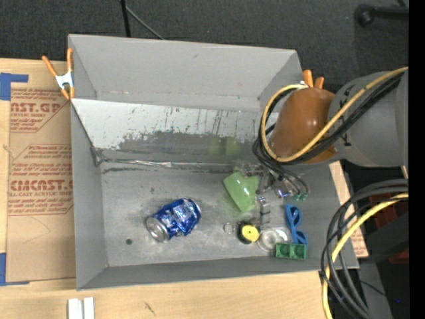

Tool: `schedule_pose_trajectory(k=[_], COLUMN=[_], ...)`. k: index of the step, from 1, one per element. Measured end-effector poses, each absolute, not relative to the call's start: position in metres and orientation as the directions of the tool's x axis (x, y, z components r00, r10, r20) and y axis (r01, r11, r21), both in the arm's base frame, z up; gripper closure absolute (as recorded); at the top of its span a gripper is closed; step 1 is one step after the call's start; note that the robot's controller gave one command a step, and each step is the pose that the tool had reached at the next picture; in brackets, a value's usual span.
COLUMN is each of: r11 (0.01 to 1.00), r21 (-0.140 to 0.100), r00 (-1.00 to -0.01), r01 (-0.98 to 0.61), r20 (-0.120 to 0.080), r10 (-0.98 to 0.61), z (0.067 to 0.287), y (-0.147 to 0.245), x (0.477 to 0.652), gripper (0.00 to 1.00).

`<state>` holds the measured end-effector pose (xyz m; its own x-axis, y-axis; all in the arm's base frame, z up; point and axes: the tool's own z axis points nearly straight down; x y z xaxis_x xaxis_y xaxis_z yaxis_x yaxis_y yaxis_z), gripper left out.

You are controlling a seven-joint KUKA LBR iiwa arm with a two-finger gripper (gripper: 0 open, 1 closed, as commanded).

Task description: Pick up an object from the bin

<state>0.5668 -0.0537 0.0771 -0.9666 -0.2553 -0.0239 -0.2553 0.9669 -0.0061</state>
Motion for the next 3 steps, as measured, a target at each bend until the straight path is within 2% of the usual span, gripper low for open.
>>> schedule_pose_trajectory(k=[1,2,3], r11=[0.967,0.967,0.967], r21=[-0.006,-0.001,-0.004], r00=[-0.966,-0.967,-0.967], r01=[-0.255,-0.255,-0.255], r20=[-0.027,-0.003,-0.009], r10=[-0.255,-0.255,-0.255], z=[0.079,0.095,0.172], y=[-0.053,-0.053,-0.053], x=[0.568,0.569,0.571], gripper=[1.0,1.0,1.0])
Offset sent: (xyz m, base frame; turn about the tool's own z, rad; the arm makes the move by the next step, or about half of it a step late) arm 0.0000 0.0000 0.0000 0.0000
